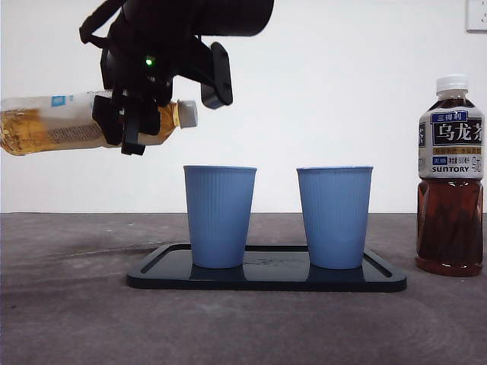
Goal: Pour the drink into the cup
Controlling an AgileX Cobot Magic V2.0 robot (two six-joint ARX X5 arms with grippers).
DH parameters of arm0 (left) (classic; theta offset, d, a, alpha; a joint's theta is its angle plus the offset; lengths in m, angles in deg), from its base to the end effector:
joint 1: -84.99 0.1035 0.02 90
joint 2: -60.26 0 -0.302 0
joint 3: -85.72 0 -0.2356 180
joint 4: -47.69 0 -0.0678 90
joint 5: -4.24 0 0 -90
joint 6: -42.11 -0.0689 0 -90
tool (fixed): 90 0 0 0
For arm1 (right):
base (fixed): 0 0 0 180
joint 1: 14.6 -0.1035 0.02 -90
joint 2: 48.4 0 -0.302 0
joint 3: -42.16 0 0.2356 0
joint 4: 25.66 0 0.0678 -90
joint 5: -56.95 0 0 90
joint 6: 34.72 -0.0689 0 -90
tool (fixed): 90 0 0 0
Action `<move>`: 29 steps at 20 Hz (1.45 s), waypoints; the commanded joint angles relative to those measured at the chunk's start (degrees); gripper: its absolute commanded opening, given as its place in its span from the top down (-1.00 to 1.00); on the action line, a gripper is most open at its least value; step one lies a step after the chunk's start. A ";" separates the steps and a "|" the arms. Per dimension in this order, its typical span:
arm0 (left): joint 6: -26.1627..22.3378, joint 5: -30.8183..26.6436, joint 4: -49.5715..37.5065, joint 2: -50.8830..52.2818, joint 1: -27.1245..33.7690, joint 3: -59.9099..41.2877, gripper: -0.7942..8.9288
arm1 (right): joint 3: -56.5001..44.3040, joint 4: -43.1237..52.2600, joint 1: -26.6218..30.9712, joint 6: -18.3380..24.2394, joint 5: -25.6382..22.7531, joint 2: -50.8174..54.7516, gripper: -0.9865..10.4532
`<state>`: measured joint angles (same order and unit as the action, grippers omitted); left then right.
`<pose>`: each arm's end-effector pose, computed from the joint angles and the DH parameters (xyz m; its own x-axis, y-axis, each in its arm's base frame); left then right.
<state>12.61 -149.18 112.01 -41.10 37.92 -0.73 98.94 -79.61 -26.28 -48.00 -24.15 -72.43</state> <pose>0.2788 -0.2093 0.2737 0.7483 0.5086 -0.4259 0.4417 0.0970 0.8919 0.0654 0.0244 0.3048 0.8707 0.3380 -0.3573 -0.2508 0.9300 0.2686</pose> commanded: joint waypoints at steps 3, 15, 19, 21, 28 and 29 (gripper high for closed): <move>-1.81 -2.93 -0.28 -2.43 -0.96 1.97 0.80 | 0.74 0.59 -0.24 0.66 0.31 -0.17 0.14; -2.67 -4.35 -0.76 -3.69 -1.66 1.97 0.81 | 0.74 0.59 -0.24 0.68 0.28 -0.17 0.14; 0.07 -4.39 -1.09 -3.26 -1.81 1.97 0.81 | 0.74 0.59 -0.24 0.79 0.22 -0.17 0.14; 2.56 -4.31 -0.57 -2.36 -1.99 1.97 0.81 | 0.74 0.59 -0.24 0.92 0.11 -0.17 0.14; 15.98 13.42 2.23 5.42 -1.84 1.97 0.81 | 0.74 0.59 -0.24 0.92 0.11 -0.17 0.14; 17.94 16.11 1.99 6.84 -1.57 1.97 0.81 | 0.74 0.59 -0.24 0.92 0.11 -0.17 0.14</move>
<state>24.68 -134.31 114.61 -35.33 36.71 -0.73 98.94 -79.61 -26.26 -47.96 -24.04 -72.43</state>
